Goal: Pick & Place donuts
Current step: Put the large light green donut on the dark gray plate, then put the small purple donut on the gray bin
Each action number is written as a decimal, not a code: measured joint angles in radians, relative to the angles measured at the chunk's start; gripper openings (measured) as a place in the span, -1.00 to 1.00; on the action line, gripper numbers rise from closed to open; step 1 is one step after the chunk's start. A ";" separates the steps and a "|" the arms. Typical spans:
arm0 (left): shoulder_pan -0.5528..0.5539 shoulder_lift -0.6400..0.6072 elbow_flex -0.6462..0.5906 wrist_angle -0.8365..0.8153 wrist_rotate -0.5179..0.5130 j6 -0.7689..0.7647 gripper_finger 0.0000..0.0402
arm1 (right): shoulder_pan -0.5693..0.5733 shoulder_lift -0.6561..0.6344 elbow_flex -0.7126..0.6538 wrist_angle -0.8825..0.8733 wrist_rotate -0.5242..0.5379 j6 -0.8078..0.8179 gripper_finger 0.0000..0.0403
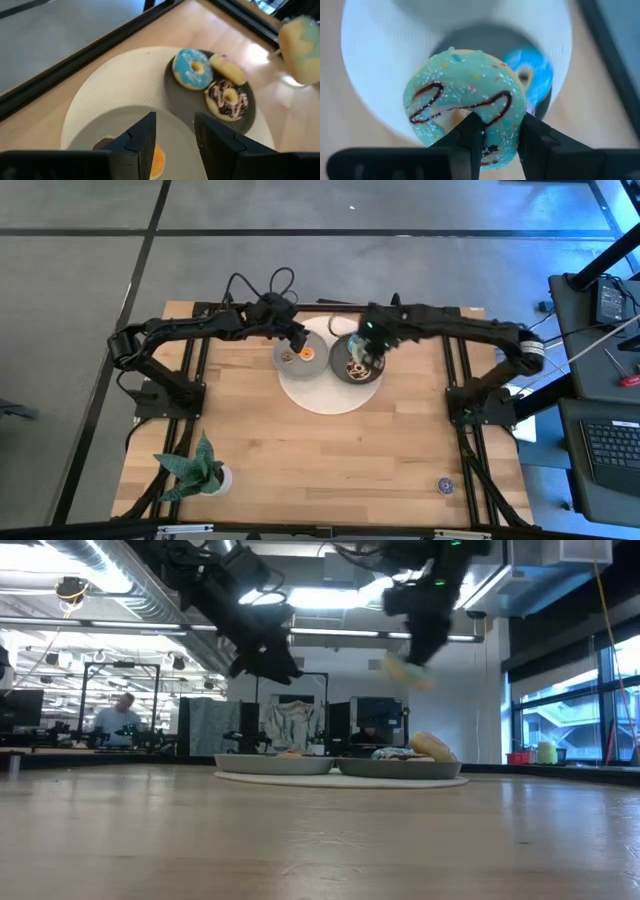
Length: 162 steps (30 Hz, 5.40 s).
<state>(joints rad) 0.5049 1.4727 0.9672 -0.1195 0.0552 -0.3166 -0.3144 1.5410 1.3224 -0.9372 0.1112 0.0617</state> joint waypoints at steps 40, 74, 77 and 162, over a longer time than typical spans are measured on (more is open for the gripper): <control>-0.013 -0.211 0.000 -0.303 -0.324 -0.118 -0.36 | -0.100 0.641 0.457 -0.188 -0.131 -0.040 0.00; -0.031 -0.206 0.000 -0.406 -0.139 0.036 -0.35 | -0.163 0.364 0.518 -0.236 -0.160 -0.043 0.08; -0.054 -0.166 0.000 -0.396 -0.141 0.117 -0.35 | -0.161 0.251 0.361 -0.076 -0.158 0.001 0.08; -0.486 0.001 0.000 0.296 -0.193 0.015 -0.34 | 1.387 0.007 -0.564 0.247 -0.346 1.890 -0.59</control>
<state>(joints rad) 0.0193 1.4738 0.9668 0.1761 -0.1379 -0.3016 1.0725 1.5482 0.7582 -0.6903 -0.2344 1.9514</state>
